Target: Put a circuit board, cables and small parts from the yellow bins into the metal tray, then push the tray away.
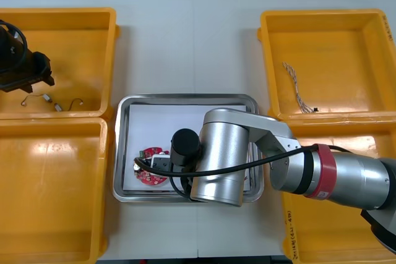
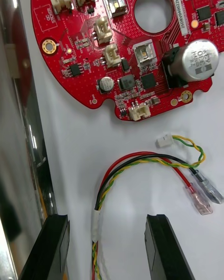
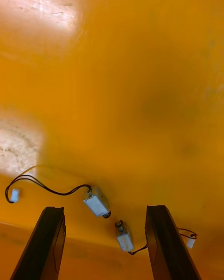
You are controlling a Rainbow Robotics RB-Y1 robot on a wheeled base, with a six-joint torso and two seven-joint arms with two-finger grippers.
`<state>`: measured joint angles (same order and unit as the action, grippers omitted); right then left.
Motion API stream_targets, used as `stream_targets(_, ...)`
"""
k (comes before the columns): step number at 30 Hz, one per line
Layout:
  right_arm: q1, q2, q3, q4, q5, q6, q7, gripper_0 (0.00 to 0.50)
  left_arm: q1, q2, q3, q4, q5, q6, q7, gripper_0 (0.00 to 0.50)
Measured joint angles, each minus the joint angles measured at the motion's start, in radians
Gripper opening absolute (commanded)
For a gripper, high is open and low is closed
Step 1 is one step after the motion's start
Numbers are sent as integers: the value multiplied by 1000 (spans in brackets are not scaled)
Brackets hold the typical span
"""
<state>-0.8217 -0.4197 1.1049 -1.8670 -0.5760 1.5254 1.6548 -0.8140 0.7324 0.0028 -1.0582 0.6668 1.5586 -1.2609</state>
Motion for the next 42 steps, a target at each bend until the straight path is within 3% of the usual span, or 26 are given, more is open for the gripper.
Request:
stream_targets(16,-4,-7,-163,-1,-156,7,0,471,32,-11,0,1,-7,-43,0,500)
stream_targets(28,-75,-58,-370,-2,-298,233,-1,470,49,-29,0,1,-33,-73,0,500)
stream_targets(34,-81,-60,-555,-2,-307,349,-24,471,72,-36,0,1,-43,-90,0,500)
stream_targets(39,-86,-74,-629,-2,-311,383,-149,471,78,-39,2,1,-45,-102,-1,500)
stream_targets(41,-88,-81,-652,-2,-313,388,-161,472,79,-40,4,1,-47,-107,-1,421)
stream_targets(42,-89,-84,-662,-2,-313,389,-162,470,80,-40,5,1,-49,-110,-1,319)
